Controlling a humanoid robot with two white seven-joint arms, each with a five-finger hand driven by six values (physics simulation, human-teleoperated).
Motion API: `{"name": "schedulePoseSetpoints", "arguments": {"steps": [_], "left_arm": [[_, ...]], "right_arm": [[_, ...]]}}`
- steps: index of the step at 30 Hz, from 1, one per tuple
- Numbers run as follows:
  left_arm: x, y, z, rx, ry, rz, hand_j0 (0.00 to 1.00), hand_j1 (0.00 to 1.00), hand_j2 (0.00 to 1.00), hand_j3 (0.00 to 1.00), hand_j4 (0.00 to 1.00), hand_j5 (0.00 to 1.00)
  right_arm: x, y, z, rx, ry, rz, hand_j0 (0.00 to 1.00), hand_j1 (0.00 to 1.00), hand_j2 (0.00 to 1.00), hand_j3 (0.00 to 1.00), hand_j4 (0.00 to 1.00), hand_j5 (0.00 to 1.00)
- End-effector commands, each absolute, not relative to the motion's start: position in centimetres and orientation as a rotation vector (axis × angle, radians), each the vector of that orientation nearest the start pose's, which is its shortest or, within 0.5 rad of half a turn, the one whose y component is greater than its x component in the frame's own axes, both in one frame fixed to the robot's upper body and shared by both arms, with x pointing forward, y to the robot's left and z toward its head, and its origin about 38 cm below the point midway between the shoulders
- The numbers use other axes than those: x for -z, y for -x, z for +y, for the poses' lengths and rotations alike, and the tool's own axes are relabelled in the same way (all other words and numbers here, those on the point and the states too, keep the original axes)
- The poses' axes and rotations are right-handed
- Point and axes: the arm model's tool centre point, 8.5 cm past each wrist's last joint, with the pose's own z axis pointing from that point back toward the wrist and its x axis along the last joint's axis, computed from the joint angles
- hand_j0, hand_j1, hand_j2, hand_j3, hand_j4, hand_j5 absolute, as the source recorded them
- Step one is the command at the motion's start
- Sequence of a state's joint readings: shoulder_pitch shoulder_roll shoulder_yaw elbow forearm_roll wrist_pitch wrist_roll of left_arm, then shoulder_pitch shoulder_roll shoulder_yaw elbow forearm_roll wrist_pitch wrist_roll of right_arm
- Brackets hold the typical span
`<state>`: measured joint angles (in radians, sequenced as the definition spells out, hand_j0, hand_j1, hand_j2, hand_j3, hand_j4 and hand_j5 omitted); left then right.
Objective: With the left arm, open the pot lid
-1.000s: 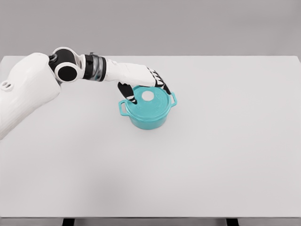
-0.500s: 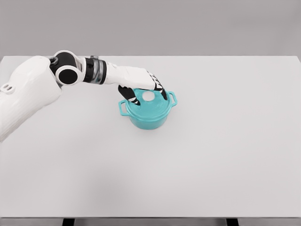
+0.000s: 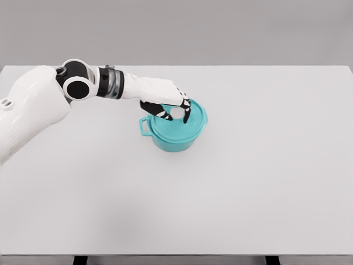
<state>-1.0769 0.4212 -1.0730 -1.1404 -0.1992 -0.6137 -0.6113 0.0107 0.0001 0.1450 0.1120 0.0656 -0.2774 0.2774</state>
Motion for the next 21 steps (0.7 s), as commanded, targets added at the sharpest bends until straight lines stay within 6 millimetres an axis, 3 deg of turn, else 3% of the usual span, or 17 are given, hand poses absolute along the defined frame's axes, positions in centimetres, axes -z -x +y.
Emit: {"name": "schedulePoseSetpoints", "arguments": {"steps": [1,9,15,18,21], "left_arm": [[-23.5,-48.3,11.5,-2.943,-0.006,1.935,0.46,0.46,0.46,0.46,0.46,0.46],[-26.6,-46.4,15.9,-2.893,0.024,1.980,0.46,0.46,0.46,0.46,0.46,0.46],[-27.9,-45.6,21.9,-2.966,0.143,1.970,0.46,0.46,0.46,0.46,0.46,0.46],[-28.3,-45.4,26.9,-3.071,0.277,1.942,0.46,0.46,0.46,0.46,0.46,0.46],[-27.6,-45.2,29.8,-3.143,0.329,1.933,0.46,0.46,0.46,0.46,0.46,0.46]], "right_arm": [[25.5,2.2,-24.8,-0.235,-0.215,-0.113,1.00,1.00,1.00,1.00,1.00,1.00],[25.5,2.1,-24.8,-0.234,-0.215,-0.115,1.00,1.00,1.00,1.00,1.00,1.00],[25.5,2.2,-24.8,-0.235,-0.215,-0.113,1.00,1.00,1.00,1.00,1.00,1.00],[25.5,2.2,-24.8,-0.235,-0.215,-0.113,1.00,1.00,1.00,1.00,1.00,1.00],[25.5,2.1,-24.8,-0.234,-0.215,-0.115,1.00,1.00,1.00,1.00,1.00,1.00]]}}
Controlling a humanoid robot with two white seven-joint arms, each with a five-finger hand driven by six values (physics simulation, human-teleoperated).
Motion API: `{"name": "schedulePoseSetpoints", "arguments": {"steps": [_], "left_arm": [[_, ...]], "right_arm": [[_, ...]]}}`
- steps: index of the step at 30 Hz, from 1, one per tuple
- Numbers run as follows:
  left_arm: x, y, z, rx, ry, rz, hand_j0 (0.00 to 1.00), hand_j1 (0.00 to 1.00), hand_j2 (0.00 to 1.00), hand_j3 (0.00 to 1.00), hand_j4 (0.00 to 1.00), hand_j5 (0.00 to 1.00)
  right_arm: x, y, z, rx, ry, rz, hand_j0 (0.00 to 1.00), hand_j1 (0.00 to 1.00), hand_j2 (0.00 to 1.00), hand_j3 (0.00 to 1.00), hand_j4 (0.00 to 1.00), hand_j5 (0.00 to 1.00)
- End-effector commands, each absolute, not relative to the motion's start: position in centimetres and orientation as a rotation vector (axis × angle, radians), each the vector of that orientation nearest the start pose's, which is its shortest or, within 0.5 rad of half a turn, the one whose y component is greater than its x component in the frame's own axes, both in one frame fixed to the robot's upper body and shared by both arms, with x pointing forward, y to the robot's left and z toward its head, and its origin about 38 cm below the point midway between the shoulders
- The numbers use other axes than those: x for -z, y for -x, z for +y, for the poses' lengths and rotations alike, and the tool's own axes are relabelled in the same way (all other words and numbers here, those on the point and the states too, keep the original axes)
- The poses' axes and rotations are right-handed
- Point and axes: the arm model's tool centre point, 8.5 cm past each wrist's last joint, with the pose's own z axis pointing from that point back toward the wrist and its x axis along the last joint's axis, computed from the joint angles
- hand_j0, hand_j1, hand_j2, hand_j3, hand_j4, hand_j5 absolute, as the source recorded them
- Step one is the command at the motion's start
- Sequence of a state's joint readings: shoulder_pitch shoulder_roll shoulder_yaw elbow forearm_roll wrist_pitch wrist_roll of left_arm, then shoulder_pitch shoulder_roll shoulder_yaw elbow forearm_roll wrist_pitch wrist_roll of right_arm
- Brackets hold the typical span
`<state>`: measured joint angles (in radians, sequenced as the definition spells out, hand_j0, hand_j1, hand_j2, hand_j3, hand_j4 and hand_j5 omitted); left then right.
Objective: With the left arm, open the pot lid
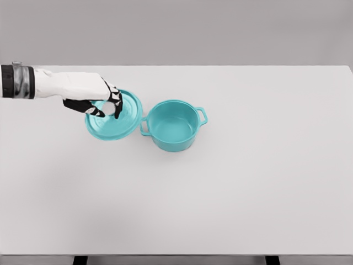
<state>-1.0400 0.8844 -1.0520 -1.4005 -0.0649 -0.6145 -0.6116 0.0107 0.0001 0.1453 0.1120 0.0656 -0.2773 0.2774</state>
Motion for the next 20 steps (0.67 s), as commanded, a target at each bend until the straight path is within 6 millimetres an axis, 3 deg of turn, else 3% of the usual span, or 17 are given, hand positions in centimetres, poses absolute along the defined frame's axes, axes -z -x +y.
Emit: {"name": "schedulePoseSetpoints", "arguments": {"steps": [1,4,5,6,7,13,17,20], "left_arm": [[-27.5,-45.1,30.5,2.168,-0.238,-1.342,0.47,0.47,0.47,0.47,0.47,0.47],[-26.8,-44.9,31.3,2.138,-0.233,-1.338,0.48,0.48,0.48,0.48,0.48,0.48],[-26.9,-45.0,31.3,2.139,-0.237,-1.339,0.53,0.53,0.53,0.53,0.53,0.53],[-27.0,-45.0,31.2,2.139,-0.237,-1.342,0.97,0.97,0.97,0.97,0.97,0.97],[-27.0,-45.0,31.2,2.140,-0.239,-1.343,1.00,1.00,1.00,1.00,1.00,1.00],[-27.4,-44.9,31.0,2.141,-0.243,-1.361,1.00,1.00,1.00,1.00,1.00,1.00],[-30.4,-41.1,30.6,2.136,-0.203,-1.505,1.00,1.00,1.00,1.00,1.00,1.00],[-30.3,-39.9,31.0,2.063,-0.177,-1.585,1.00,1.00,1.00,1.00,1.00,1.00]], "right_arm": [[25.5,2.1,-24.8,-0.234,-0.215,-0.115,1.00,1.00,1.00,1.00,1.00,1.00],[25.5,2.1,-24.8,-0.235,-0.215,-0.115,1.00,1.00,1.00,1.00,1.00,1.00],[25.5,2.1,-24.8,-0.235,-0.215,-0.115,1.00,1.00,1.00,1.00,1.00,1.00],[25.5,2.2,-24.8,-0.235,-0.215,-0.113,1.00,1.00,1.00,1.00,1.00,1.00],[25.5,2.2,-24.8,-0.235,-0.215,-0.113,1.00,1.00,1.00,1.00,1.00,1.00],[25.5,2.2,-24.8,-0.235,-0.215,-0.113,1.00,1.00,1.00,1.00,1.00,1.00],[25.5,2.1,-24.8,-0.234,-0.215,-0.115,1.00,1.00,1.00,1.00,1.00,1.00],[25.5,2.1,-24.8,-0.235,-0.215,-0.115,1.00,1.00,1.00,1.00,1.00,1.00]]}}
